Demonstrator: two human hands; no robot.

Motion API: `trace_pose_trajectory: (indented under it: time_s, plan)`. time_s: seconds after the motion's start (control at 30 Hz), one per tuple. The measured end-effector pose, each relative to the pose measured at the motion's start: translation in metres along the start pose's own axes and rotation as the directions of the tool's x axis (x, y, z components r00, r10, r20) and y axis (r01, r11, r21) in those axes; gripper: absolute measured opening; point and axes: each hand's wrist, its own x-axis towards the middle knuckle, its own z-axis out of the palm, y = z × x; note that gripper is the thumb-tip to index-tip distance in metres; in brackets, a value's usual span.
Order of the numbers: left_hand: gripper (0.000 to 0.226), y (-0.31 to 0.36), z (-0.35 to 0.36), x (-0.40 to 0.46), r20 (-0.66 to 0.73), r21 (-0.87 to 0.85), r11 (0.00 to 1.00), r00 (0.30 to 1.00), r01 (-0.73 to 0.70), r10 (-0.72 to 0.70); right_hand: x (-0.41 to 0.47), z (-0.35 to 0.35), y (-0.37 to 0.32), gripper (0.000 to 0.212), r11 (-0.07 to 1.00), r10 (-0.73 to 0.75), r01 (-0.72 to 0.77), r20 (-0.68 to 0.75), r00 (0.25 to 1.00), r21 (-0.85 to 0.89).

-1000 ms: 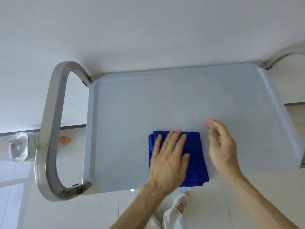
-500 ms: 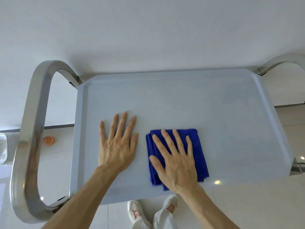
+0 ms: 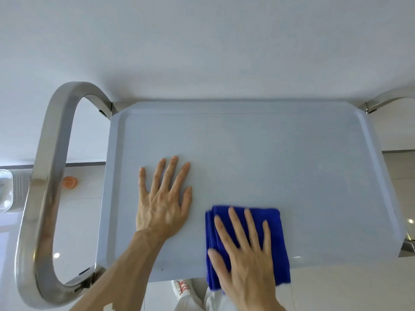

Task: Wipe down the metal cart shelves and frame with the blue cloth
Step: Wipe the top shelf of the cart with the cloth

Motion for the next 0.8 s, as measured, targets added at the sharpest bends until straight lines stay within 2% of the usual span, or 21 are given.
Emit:
trace_pose_trajectory:
  time_s: [0.1,0.23,0.37,0.47,0.53,0.67,0.8]
  plan:
    - [0.058,0.002,0.000,0.002,-0.009,-0.001,1.000,1.000,0.001,-0.001,-0.005,-0.004,0.014,0.066,0.999,-0.028,0.028,0.018,0.999,0.016]
    - [0.058,0.001,0.001,0.005,-0.022,-0.004,1.000,1.000,-0.003,0.003,0.056,-0.016,0.037,0.063,1.000,0.014,-0.014,-0.029,0.999,-0.017]
    - [0.058,0.001,0.001,0.004,-0.026,0.000,1.000,1.000,-0.009,0.009,0.129,-0.024,0.051,0.062,0.983,0.175,-0.180,-0.104,0.979,-0.041]
    - [0.058,0.000,0.000,0.004,-0.027,-0.006,1.000,1.000,-0.006,0.006,0.147,-0.027,0.033,0.065,0.960,0.276,-0.279,-0.114,0.954,-0.014]
    - [0.058,0.000,0.000,0.002,-0.021,-0.014,1.000,1.000,-0.006,0.006,0.120,-0.020,0.018,0.067,0.976,0.217,-0.219,-0.110,0.970,-0.011]
    - [0.059,0.000,0.001,0.002,-0.022,-0.026,1.000,1.000,-0.015,0.015,0.037,-0.004,0.007,0.070,0.996,-0.078,0.078,-0.003,0.997,-0.053]
    - [0.058,0.000,0.002,0.004,-0.028,-0.039,0.999,0.999,-0.020,0.018,0.066,-0.011,0.039,0.061,0.984,-0.179,0.179,-0.025,0.984,-0.010]
